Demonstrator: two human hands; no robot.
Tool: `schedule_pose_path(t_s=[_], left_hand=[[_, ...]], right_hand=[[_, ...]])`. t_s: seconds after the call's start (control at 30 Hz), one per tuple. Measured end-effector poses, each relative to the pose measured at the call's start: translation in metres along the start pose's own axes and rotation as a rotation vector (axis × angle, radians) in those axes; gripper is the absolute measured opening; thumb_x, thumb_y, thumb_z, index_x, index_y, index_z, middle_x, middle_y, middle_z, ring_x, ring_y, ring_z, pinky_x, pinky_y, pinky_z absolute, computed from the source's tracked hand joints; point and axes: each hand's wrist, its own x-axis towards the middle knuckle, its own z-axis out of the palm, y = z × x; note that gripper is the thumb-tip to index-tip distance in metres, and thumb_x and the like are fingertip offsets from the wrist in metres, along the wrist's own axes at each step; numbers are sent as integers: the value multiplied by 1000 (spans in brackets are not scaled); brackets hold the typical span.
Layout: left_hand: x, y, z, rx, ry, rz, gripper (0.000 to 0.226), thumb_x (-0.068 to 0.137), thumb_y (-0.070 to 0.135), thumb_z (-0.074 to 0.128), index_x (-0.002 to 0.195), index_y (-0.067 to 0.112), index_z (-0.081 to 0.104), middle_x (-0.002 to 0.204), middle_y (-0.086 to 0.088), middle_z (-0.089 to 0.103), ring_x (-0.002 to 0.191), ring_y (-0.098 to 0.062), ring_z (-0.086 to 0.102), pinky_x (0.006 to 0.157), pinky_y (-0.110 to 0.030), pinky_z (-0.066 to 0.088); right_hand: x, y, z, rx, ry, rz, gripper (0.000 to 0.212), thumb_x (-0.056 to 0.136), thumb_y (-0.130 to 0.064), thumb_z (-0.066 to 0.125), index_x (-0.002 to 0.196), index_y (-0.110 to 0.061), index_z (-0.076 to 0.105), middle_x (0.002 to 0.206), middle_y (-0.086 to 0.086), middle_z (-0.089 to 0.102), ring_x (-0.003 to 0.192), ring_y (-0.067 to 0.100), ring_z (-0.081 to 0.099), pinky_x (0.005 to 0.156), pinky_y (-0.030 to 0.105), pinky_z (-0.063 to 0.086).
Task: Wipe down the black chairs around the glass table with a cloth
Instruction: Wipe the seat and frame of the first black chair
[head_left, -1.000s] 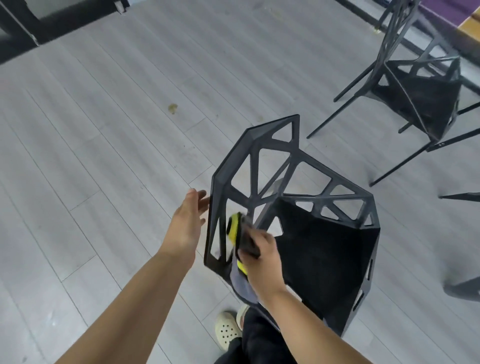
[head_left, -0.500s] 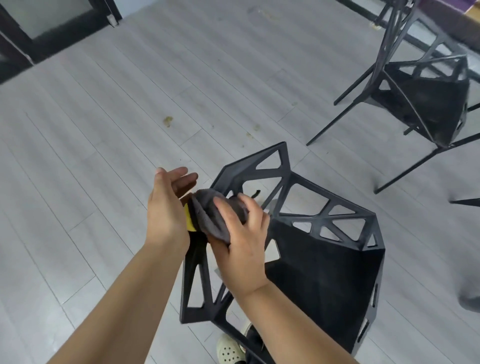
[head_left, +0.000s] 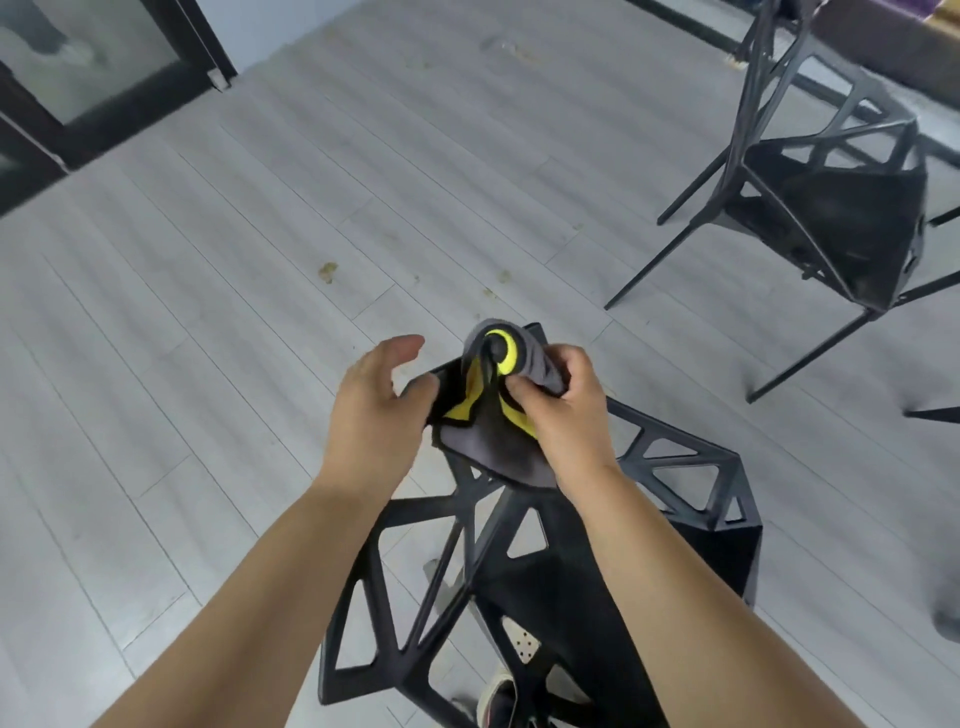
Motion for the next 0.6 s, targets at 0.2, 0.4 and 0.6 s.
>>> schedule_pose_path(t_s=[0.2, 0.4, 0.6], left_hand=[[-1, 20, 28, 321, -172, 239, 16, 81, 35, 63, 89, 25, 52, 84, 16, 58, 92, -14, 55, 70, -24, 40], [-6, 28, 39, 304, -54, 209, 18, 86, 27, 54, 72, 19, 45, 61, 3, 51, 57, -12, 48, 48, -24, 30], [3, 30, 24, -175, -577, -252, 29, 84, 47, 52, 89, 24, 69, 90, -1, 72, 89, -17, 67, 86, -36, 53]], right_hand=[[-13, -8, -31, 422, -188, 153, 23, 81, 0, 68, 91, -20, 70, 90, 3, 72, 87, 17, 68, 74, 29, 56], [-38, 6, -25, 106, -127, -57, 55, 72, -30, 67, 124, -44, 54, 127, -4, 56, 120, 8, 52, 100, 35, 44], [-59, 19, 16, -41, 109, -195, 75, 67, -16, 74, 136, -22, 45, 123, -3, 52, 117, 10, 51, 96, 29, 47]])
